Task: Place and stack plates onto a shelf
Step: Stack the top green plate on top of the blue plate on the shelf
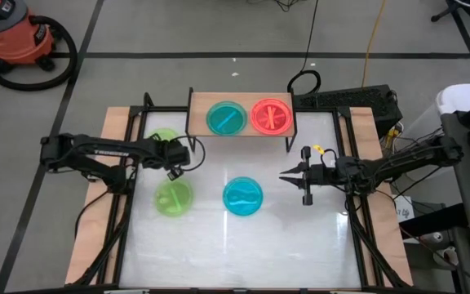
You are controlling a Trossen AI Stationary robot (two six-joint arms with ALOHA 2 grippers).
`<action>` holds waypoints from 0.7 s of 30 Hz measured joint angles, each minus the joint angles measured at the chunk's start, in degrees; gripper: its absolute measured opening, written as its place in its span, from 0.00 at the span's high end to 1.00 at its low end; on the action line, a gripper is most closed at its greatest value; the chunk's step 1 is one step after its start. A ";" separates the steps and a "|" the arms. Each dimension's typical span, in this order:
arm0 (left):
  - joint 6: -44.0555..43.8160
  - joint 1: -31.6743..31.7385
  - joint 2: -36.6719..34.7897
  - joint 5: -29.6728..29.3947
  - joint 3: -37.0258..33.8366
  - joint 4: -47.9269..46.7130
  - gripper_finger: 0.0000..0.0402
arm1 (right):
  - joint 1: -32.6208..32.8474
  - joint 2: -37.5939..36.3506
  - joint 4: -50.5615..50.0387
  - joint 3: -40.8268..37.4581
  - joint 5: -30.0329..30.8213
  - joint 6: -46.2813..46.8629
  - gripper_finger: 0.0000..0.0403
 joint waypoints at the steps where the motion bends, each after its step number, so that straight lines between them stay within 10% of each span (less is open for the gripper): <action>1: 0.71 0.76 0.00 1.49 -1.00 1.49 0.67 | 0.00 0.02 0.00 0.00 -0.04 0.00 0.88; 21: 1.47 7.55 0.00 6.50 -8.08 12.28 0.67 | 0.00 0.02 -0.09 0.00 0.01 0.00 0.88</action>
